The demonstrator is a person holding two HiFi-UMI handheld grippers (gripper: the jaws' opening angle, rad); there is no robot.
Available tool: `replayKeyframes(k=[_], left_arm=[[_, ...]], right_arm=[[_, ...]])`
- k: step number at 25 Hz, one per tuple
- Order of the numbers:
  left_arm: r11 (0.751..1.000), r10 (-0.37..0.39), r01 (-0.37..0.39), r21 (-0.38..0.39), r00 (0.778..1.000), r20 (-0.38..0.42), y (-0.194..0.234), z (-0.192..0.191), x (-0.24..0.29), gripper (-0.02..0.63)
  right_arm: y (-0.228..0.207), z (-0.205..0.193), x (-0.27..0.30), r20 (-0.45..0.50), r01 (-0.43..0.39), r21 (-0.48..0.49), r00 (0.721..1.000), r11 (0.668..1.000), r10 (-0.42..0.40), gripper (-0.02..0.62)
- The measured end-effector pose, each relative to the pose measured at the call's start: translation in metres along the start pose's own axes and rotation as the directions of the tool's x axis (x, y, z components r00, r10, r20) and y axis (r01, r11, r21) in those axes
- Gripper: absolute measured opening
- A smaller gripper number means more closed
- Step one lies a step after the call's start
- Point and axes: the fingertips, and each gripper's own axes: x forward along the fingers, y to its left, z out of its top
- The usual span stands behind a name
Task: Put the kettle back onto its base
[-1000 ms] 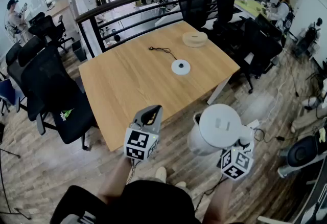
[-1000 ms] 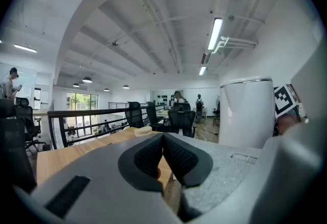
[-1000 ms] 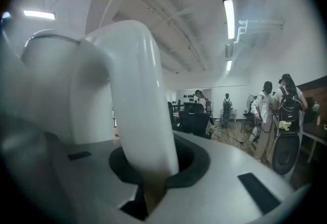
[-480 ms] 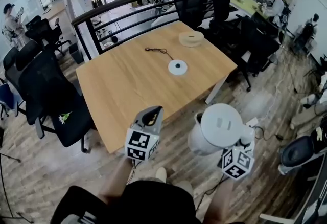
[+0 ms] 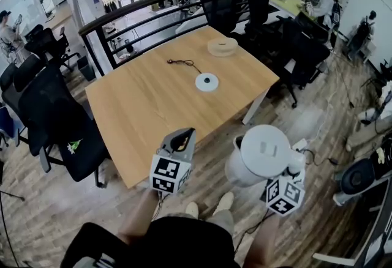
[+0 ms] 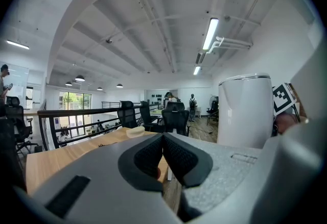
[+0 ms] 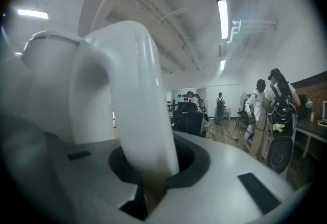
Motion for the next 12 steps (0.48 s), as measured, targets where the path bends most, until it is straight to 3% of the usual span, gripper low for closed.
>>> replayKeyframes(k=[12], left_arm=[[1.000, 0.021, -0.021, -0.003, 0.999, -0.026, -0.011, 0.006, 0.061, 0.003]], right_arm=[[-0.030, -0.001, 0.063, -0.017, -0.018, 0.019, 1.000, 1.000, 0.019, 0.046]])
